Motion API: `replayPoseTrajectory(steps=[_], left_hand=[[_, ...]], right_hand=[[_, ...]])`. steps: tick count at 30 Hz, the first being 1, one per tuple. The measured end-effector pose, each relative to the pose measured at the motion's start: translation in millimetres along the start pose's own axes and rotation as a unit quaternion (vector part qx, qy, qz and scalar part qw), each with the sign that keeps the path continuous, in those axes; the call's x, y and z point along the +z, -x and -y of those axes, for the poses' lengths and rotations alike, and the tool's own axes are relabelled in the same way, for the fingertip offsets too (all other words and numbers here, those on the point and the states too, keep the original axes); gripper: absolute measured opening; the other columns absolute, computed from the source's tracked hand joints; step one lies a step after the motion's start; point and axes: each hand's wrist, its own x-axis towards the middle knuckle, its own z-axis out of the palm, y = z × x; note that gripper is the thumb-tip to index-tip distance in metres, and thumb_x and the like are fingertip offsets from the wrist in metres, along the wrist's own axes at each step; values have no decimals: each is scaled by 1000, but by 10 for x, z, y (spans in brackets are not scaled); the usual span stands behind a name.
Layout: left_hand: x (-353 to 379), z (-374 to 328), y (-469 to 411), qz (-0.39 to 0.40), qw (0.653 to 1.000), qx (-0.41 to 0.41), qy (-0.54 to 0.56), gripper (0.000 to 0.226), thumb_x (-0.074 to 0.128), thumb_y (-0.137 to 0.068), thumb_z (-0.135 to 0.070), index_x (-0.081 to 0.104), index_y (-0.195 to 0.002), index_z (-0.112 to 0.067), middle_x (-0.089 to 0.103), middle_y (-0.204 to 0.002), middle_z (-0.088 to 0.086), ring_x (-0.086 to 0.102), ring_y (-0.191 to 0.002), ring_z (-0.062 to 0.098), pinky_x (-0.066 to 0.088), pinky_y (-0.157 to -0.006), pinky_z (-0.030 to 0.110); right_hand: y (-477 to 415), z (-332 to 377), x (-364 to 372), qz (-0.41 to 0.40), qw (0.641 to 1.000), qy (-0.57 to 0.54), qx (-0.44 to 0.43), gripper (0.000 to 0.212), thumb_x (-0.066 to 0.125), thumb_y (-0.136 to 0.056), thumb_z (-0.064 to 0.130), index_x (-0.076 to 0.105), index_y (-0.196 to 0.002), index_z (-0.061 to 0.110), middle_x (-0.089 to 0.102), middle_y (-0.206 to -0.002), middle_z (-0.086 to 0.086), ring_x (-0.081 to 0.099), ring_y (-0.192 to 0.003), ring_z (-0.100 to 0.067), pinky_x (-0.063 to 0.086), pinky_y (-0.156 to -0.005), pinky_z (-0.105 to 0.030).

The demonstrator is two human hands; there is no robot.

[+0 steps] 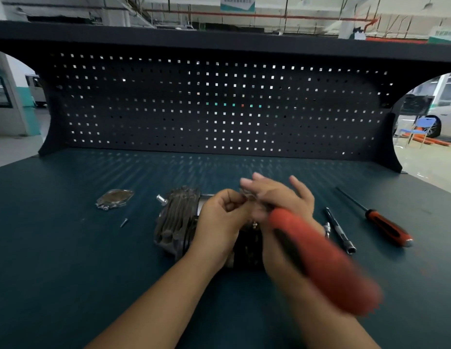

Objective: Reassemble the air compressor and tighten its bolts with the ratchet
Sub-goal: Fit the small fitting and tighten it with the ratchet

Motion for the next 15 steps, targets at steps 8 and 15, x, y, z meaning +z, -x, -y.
replayPoseTrajectory(steps=[8,15], left_hand=[[10,-30,29,20,999,26,0,27,74,-60,-35,62,-73,-15,71,-70,0,65,-66,8,52,-66,17],[-15,-44,69,1,999,34,0,11,74,-69,-28,67,-71,-20,73,-75,3,68,-70,10,52,-67,18]], right_hand=[[-159,-375,-168,-280,729,-364,508,16,38,-103,15,48,-112,6,76,-89,0,72,-87,-16,51,-91,-35],[-151,-146,-45,-284,861,-253,338,4,42,-101,14,41,-99,12,73,-80,-5,72,-82,-26,54,-77,-26]])
